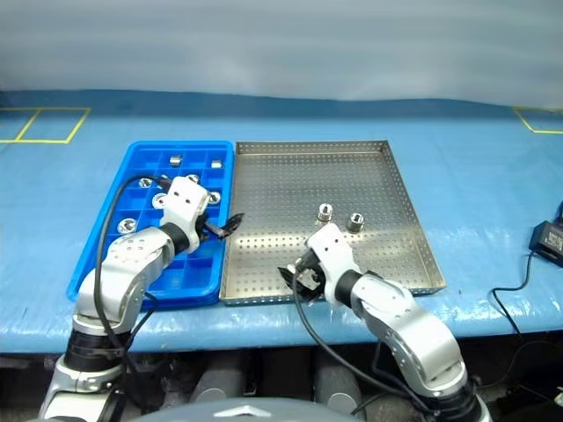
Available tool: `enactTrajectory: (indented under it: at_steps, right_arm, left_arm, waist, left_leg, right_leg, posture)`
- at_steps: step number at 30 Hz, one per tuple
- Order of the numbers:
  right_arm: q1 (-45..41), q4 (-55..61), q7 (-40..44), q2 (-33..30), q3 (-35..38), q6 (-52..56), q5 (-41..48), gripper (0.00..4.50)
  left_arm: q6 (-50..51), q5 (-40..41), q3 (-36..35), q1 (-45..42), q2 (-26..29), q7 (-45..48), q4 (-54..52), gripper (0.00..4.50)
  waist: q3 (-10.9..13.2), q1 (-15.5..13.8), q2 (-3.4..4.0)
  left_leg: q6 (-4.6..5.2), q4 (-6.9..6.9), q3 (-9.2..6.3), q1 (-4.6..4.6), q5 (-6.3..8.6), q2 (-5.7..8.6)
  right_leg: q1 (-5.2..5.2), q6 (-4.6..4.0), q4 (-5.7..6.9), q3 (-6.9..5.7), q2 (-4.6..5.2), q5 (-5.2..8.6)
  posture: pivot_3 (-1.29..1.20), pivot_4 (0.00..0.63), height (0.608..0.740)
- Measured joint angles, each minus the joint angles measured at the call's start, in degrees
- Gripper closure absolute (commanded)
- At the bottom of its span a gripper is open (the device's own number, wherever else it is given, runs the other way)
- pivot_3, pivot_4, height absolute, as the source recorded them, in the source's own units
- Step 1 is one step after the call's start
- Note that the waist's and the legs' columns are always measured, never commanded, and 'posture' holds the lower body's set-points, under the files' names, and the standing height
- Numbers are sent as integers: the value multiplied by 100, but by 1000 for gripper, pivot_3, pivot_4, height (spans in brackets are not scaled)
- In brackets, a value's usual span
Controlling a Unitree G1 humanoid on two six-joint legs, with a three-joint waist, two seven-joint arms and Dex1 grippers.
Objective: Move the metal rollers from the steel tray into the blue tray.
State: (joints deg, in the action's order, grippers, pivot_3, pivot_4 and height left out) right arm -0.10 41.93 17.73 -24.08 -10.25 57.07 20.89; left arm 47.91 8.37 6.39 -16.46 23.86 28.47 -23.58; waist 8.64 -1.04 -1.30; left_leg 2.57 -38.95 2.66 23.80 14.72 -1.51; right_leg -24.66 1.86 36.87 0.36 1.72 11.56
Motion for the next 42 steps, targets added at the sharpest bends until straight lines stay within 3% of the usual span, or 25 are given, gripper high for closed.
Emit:
enactTrajectory:
  at_steps: [10,42]
  right_arm:
    - [511,431,-282,-5,450,218,-2,0]
    - [536,529,-392,131,389,225,-17,0]
  left_arm:
    - [-226,329,1256,-352,596,1507,183,29]
    - [-337,324,1603,-340,808,1884,284,29]
  waist:
    - [0,220,6]
    - [1,299,7]
  left_leg:
    - [1,-1,7,-4,0,-2]
    - [1,-2,8,-5,0,-2]
  right_leg:
    - [0,22,1,11,-7,13]
    - [0,25,2,16,-12,12]
  posture:
    - [-99,150,740]
    - [-75,150,740]
